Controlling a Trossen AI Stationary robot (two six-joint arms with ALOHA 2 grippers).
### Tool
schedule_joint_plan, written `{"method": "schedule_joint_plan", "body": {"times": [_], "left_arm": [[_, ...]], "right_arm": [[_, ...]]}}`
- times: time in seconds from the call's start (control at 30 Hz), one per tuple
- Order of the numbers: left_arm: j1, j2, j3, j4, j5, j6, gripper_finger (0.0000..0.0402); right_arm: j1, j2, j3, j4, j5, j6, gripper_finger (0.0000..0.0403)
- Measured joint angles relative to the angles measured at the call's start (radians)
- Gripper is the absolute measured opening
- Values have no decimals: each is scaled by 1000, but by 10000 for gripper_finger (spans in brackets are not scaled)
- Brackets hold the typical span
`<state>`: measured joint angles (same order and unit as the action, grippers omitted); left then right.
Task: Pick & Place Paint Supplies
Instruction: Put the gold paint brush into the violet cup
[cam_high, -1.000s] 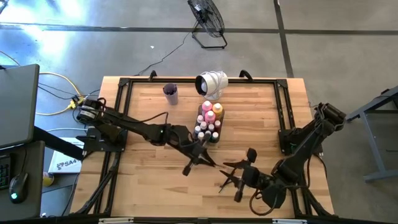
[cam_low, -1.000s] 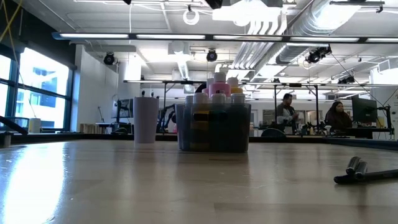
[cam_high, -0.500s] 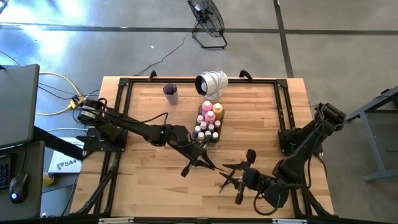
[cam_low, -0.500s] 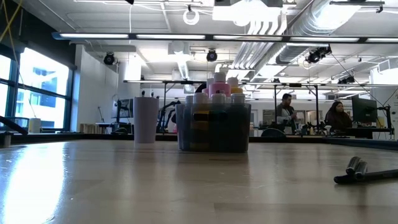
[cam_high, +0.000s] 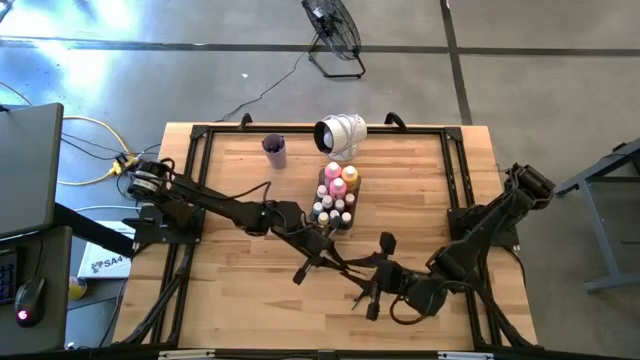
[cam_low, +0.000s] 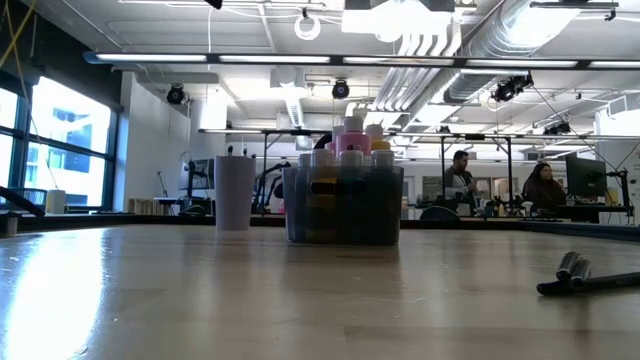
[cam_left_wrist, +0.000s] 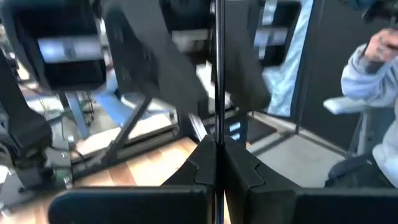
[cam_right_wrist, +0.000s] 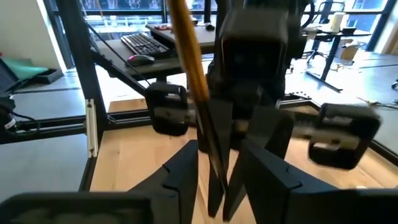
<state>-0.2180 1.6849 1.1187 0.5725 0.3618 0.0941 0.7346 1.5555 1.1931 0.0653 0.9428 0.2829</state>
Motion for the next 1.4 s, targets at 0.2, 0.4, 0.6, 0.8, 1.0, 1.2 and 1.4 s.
{"method": "schedule_joint_plan", "body": {"times": [0.2, 0.4, 0.6, 0.8, 1.0, 1.2, 1.4], "left_arm": [[0, -2, 1, 9, 3, 4, 3], [0, -2, 1, 7, 2, 0, 4], [2, -2, 1, 4, -2, -25, 45], [2, -2, 1, -56, -10, -19, 126], [2, -35, 1, -194, -15, -20, 184], [2, -81, 1, -237, -17, -18, 190], [2, -82, 1, -198, -16, -53, 190]], "right_arm": [[-10, 0, 0, 0, -32, -25, 36], [-7, 0, 0, 0, -26, -80, 8], [-7, 0, 0, 0, -32, -77, 7], [-6, 0, 0, -1, -34, -86, 6], [1, -20, 0, -61, -65, -51, 5], [-20, -45, 0, -258, -209, 175, 5], [-89, -3, 0, -293, -363, 248, 5]]}}
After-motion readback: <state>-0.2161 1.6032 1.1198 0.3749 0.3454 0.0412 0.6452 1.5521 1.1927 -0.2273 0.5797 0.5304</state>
